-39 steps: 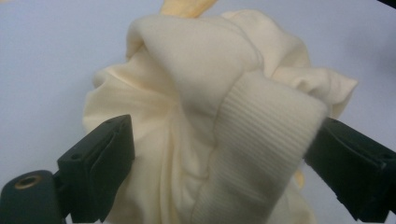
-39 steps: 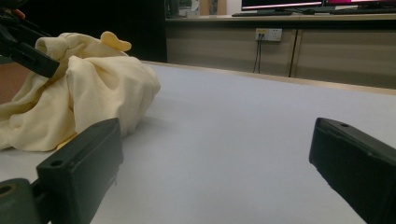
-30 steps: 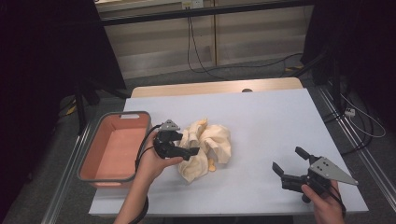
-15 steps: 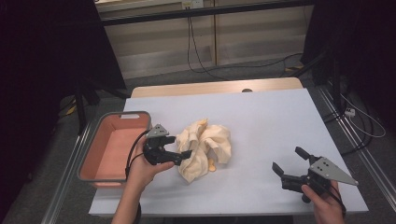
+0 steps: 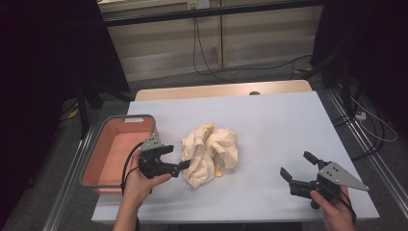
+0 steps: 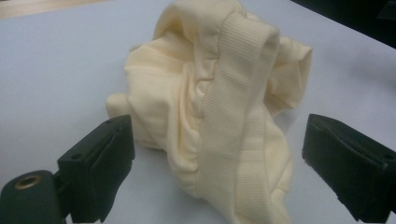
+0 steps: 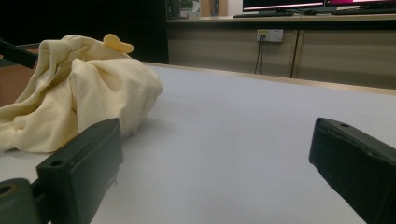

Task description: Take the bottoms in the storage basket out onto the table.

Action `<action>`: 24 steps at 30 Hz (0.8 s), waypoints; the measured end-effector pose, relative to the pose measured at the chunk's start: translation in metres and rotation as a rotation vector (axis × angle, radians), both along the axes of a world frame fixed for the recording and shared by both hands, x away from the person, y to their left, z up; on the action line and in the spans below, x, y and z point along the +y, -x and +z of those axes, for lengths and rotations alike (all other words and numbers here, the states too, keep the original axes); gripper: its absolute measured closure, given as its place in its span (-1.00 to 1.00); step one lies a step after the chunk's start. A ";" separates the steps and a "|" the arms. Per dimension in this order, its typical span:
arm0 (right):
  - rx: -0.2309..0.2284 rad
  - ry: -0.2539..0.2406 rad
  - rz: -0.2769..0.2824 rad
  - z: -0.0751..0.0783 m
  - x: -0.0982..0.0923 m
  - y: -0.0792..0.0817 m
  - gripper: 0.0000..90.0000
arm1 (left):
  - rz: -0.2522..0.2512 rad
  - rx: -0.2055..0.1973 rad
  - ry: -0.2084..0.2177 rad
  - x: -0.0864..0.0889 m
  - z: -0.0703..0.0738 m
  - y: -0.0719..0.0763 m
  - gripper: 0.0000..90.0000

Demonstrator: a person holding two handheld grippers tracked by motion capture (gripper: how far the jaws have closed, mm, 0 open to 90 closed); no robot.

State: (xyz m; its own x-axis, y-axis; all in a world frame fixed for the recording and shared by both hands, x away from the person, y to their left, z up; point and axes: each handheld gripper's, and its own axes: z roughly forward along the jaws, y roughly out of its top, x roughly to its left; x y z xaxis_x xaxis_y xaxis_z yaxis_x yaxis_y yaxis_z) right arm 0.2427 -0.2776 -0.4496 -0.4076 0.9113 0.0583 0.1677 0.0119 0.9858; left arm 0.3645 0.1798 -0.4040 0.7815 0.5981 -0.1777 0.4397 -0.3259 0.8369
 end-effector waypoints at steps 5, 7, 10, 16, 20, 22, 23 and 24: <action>-0.002 0.005 0.001 0.000 0.000 0.000 -0.94 | -0.006 -0.006 -0.006 0.005 -0.002 0.004 -0.79; -0.001 0.003 0.001 0.000 -0.001 0.000 -0.94 | 0.000 -0.012 -0.004 0.006 -0.002 0.006 -0.79; -0.001 0.006 0.001 0.000 -0.001 0.000 -0.94 | 0.001 -0.015 0.018 0.009 -0.002 0.009 -0.79; 0.000 0.003 0.005 0.000 0.001 0.000 -0.94 | -0.006 -0.014 0.026 0.015 -0.006 0.011 -0.78; 0.001 0.004 0.005 0.000 0.001 0.000 -0.94 | -0.003 -0.028 0.043 0.018 -0.005 0.014 -0.79; 0.000 0.005 0.005 0.000 0.001 0.000 -0.94 | -0.007 -0.038 0.041 0.019 -0.004 0.016 -0.79; 0.000 0.005 0.006 0.000 0.001 0.000 -0.94 | -0.005 -0.043 0.043 0.020 -0.003 0.016 -0.78; 0.000 0.005 0.006 0.000 0.001 0.000 -0.94 | -0.001 -0.047 0.050 0.021 -0.003 0.016 -0.79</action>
